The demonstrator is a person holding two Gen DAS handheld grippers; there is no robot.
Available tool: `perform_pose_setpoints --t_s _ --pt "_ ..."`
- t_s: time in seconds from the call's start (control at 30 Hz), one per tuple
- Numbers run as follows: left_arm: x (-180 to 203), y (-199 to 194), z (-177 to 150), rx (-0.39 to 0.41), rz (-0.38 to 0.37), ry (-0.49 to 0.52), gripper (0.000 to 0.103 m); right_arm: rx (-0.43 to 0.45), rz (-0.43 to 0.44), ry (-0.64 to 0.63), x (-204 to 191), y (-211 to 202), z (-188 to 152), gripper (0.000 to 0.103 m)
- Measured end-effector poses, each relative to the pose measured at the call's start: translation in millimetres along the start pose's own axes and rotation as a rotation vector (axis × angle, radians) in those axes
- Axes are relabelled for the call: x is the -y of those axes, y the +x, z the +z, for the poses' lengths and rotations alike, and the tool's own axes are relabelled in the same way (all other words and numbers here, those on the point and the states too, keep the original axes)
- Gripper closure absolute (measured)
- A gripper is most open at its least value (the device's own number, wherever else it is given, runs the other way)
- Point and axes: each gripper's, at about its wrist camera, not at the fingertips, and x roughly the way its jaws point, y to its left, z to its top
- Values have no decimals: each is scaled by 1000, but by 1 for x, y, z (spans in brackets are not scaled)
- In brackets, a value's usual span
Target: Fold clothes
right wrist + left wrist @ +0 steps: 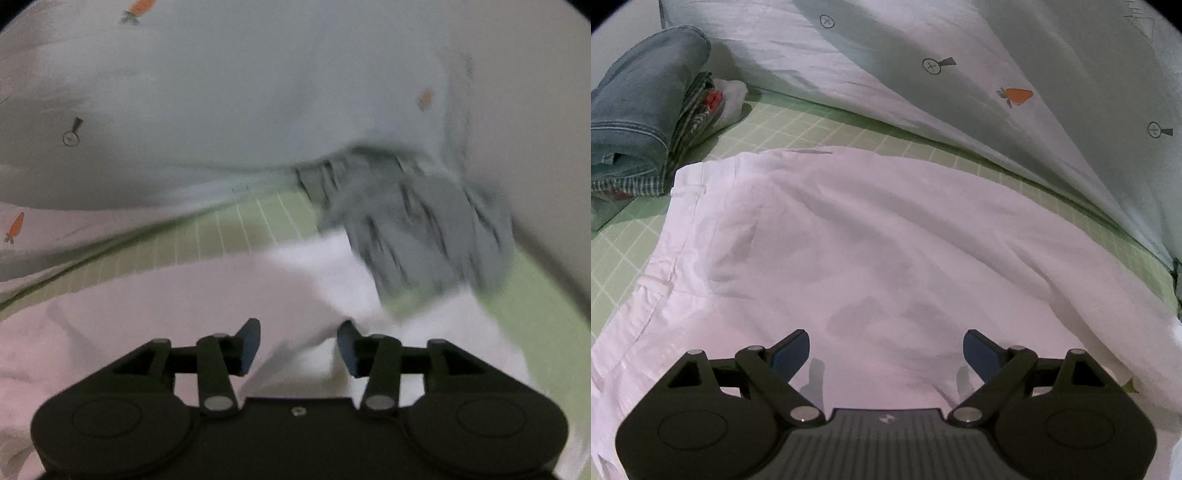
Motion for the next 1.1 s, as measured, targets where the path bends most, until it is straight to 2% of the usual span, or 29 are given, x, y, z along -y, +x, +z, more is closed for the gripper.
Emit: perform_pose_setpoints --t_s 0.07,0.13,0.23,0.27,0.3,0.37,0.6,0.67,0.73,0.77,0.8,0.87,0.93,0.97,1.0,1.03,1.1 --pt "6 2 -1 3 23 -3 12 21 29 -22 0 16 23 45" --pt "10 7 0 0 48 -11 12 31 45 -39 2 35 44 44" --pt "15 17 2 -15 84 -25 13 88 -49 -68 4 55 68 39" --pt "17 20 4 -20 96 -27 12 117 -84 -76 6 58 76 34" --pt "18 24 5 -26 107 -29 12 97 -72 -110 5 69 75 29" --pt "21 33 7 -46 125 -27 12 58 -49 -176 5 90 75 25" --pt "40 73 14 -138 143 55 13 -78 34 -407 3 163 72 21" --pt "45 76 17 -135 140 99 12 -116 58 -476 2 184 71 20" --pt "49 78 18 -130 148 143 12 -119 78 -646 -11 201 63 17" --pt "49 79 18 -131 151 155 12 -116 102 -680 -12 208 64 16" --pt "50 80 18 -135 153 155 12 -115 127 -712 -12 214 65 7" --pt "50 82 17 -140 154 150 12 -165 186 -702 -6 226 75 7" --pt "49 82 16 -142 156 141 12 -245 286 -674 1 228 84 23" --pt "49 83 16 -143 157 136 12 -285 336 -659 5 229 88 47" --pt "49 83 15 -145 157 132 12 -325 385 -643 8 230 92 62" --pt "49 84 14 -146 158 127 12 -361 432 -630 11 231 96 87" --pt "48 84 14 -150 157 117 12 -276 389 -713 0 222 108 96"
